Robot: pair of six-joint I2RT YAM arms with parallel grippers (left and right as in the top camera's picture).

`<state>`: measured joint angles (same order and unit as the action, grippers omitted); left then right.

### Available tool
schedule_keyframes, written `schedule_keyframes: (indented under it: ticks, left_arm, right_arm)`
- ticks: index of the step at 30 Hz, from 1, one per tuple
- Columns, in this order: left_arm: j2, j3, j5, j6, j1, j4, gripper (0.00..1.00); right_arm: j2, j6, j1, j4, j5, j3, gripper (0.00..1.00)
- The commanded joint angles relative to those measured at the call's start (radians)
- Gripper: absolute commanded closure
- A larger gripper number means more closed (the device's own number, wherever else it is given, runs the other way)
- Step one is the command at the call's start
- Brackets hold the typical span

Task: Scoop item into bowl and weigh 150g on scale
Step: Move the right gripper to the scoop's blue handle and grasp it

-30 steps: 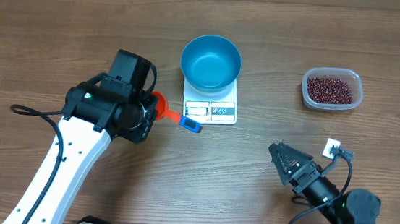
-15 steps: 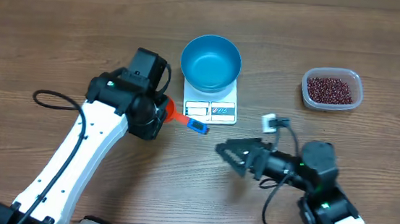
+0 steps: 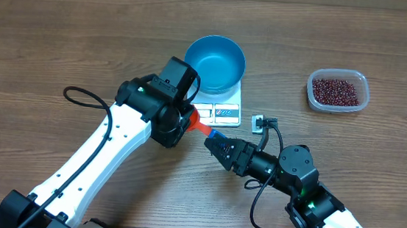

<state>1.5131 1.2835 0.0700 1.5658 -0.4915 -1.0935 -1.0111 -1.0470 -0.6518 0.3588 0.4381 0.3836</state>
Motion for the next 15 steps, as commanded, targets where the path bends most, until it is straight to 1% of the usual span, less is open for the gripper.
schedule_keyframes:
  ticks: [1,3,8,11,15]
  left_arm:
    - [0.007,0.007,-0.003,0.013,-0.037,0.006,0.96]
    - [0.007,0.007,-0.004,0.013,-0.055,0.007,0.96]
    - [0.007,0.007,-0.026,0.013,-0.076,0.01,0.96]
    - [0.007,0.007,-0.033,0.013,-0.08,0.01,0.96]
    - [0.007,0.007,-0.033,0.013,-0.08,0.01,0.96]
  right_arm:
    - [-0.002,-0.053,-0.01,0.01,-0.053,0.023,0.45]
    - [-0.002,-0.053,-0.01,-0.008,-0.105,0.023,0.48]
    - [-0.019,-0.053,-0.01,-0.008,-0.146,0.023,0.54]
    - [-0.028,-0.053,-0.01,-0.008,-0.146,0.023,0.62]
    - [-0.028,-0.054,-0.01,-0.008,-0.145,0.023,0.69]
